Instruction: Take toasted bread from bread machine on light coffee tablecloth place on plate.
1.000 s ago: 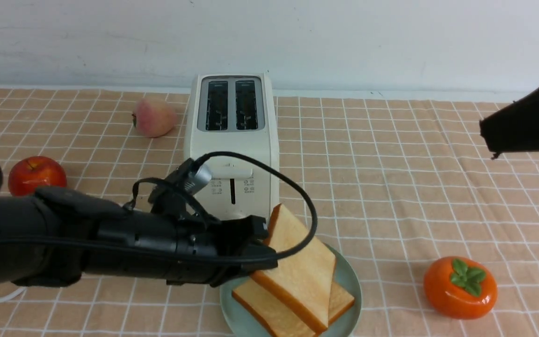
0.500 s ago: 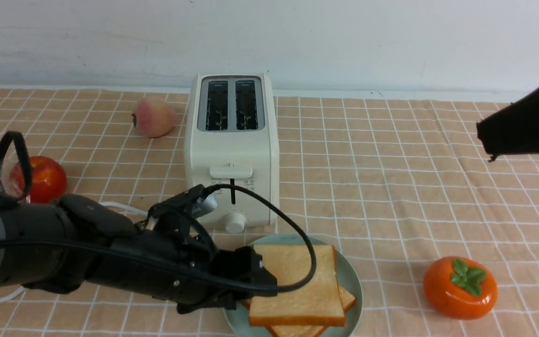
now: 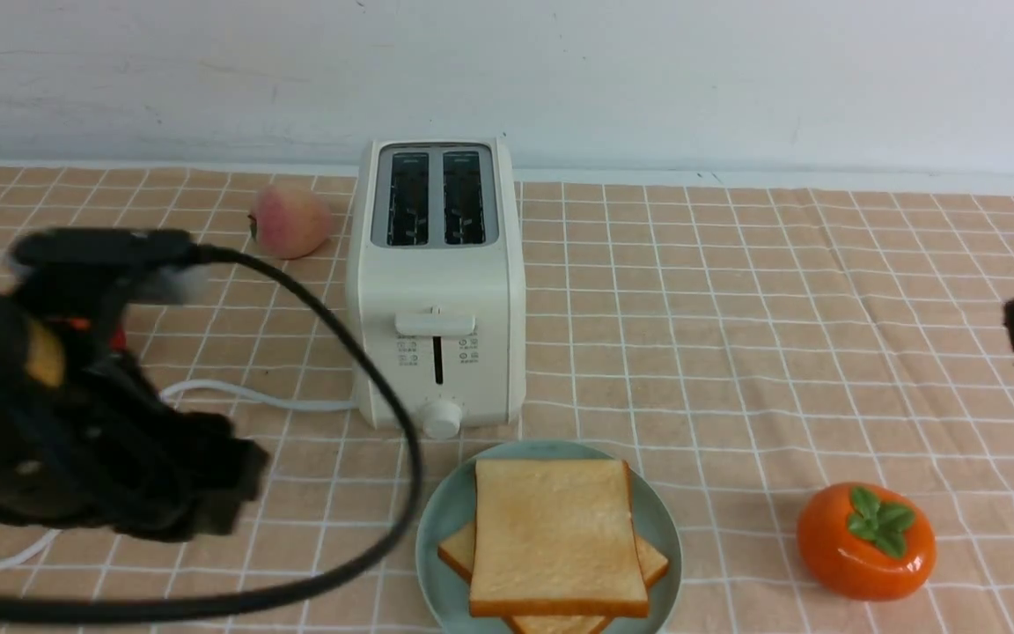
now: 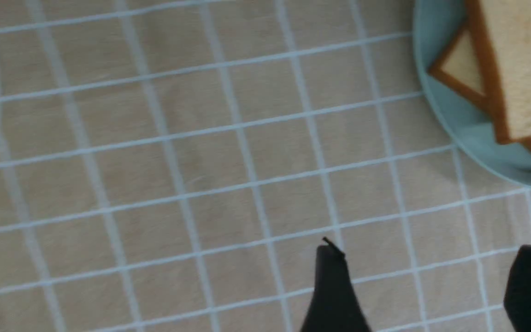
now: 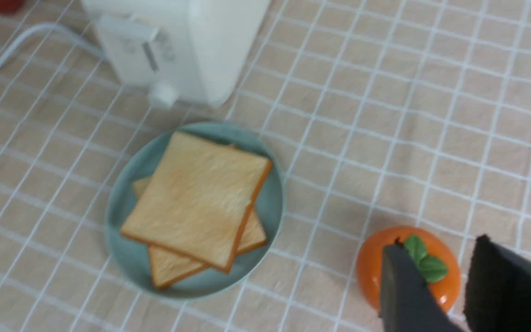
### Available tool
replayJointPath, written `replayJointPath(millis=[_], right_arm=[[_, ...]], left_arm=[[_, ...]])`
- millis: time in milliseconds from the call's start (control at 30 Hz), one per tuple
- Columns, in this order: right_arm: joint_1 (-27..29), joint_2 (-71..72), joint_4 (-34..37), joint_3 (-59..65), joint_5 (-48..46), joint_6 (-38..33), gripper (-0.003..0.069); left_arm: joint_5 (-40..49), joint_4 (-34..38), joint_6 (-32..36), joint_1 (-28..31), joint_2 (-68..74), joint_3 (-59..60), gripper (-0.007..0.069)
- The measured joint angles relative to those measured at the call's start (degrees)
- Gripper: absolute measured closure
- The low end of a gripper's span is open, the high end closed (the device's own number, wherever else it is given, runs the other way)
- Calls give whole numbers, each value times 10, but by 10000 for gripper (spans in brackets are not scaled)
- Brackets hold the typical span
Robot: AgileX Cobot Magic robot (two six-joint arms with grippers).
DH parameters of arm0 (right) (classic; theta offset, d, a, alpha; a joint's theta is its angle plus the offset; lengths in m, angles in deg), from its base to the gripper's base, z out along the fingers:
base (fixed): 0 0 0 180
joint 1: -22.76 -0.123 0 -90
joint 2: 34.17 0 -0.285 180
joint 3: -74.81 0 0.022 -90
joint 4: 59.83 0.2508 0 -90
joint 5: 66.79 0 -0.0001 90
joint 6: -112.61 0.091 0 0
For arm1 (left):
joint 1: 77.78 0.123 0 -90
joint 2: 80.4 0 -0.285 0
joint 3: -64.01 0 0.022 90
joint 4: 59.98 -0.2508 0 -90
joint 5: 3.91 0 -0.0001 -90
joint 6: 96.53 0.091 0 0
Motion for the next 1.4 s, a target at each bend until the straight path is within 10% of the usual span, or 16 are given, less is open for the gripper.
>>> replayJointPath(millis=[100, 300, 633, 1400], right_arm=[[0, 124, -56, 144, 132, 60, 648], [0, 333, -103, 389, 247, 111, 676], [0, 481, -106, 545, 341, 118, 675], [0, 482, -107, 545, 345, 118, 664]], left_arm=[[49, -34, -43, 0, -112, 11, 379], [3, -6, -74, 0, -334, 88, 638], [-131, 27, -78, 0, -539, 243, 638], [-140, 28, -78, 0, -544, 259, 638]])
